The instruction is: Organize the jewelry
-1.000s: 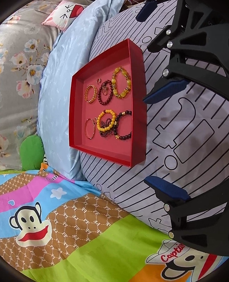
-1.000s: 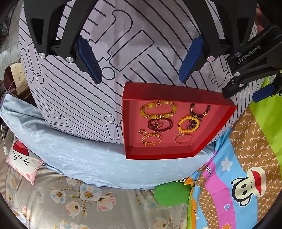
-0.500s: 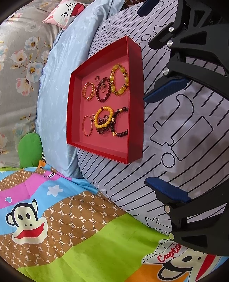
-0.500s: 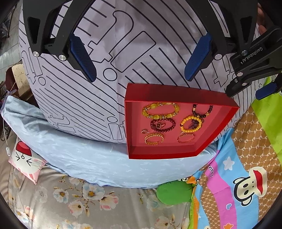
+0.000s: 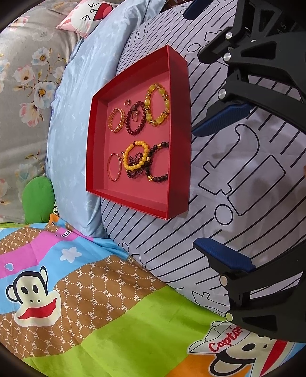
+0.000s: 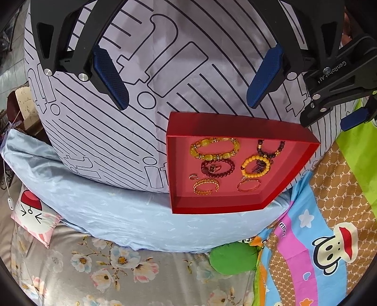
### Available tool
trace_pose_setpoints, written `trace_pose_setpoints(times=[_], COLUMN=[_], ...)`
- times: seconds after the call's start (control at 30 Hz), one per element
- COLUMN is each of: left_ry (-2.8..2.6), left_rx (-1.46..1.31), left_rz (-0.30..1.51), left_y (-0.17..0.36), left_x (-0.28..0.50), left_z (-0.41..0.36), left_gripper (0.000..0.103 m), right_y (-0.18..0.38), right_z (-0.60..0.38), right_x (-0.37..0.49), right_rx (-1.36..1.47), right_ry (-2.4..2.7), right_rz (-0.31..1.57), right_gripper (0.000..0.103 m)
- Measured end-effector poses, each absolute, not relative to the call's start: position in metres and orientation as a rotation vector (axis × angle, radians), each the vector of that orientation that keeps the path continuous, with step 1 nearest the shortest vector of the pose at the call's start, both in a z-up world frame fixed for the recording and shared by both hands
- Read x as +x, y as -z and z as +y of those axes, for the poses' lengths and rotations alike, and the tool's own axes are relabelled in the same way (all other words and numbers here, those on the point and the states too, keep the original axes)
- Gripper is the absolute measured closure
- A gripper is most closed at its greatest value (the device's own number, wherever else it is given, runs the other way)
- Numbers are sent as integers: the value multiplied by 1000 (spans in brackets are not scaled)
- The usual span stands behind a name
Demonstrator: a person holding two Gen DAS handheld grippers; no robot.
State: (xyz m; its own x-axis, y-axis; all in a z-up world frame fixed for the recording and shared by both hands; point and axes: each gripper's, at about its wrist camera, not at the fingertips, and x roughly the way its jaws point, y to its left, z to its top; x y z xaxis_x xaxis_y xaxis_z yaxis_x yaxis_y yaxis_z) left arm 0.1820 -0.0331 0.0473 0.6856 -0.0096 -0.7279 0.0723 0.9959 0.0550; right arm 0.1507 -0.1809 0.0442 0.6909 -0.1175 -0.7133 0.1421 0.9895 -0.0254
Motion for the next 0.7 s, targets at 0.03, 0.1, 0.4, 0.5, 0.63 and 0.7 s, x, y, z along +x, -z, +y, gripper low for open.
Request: trace_pose_setpoints(times=[0.03,0.1,0.4,0.5,0.63,0.7], left_ry=[40,30,24,26,24,23], left_rx=[82,78,76,78,72,70], left_rz=[816,815,806,805,797,795], left_y=[-47,-47,-50,-51,-53,-53], left_x=[183,183,182,182,181,180], left_z=[-33,-32,-32,-33,-33,-33], left_gripper=[17,14,14,14,13,13], right_y=[-45,-45,-47,-48,-50,-51], right_z=[-181,-181,-182,-183,-183,-183], right_x=[151,151,150,150,150,150], right_rx=[33,39,49,50,48,48], right_ry=[147,144,146,150,153,153], right_rz=[794,793,785,781,778,776], right_gripper=[7,7,7,7,7,7])
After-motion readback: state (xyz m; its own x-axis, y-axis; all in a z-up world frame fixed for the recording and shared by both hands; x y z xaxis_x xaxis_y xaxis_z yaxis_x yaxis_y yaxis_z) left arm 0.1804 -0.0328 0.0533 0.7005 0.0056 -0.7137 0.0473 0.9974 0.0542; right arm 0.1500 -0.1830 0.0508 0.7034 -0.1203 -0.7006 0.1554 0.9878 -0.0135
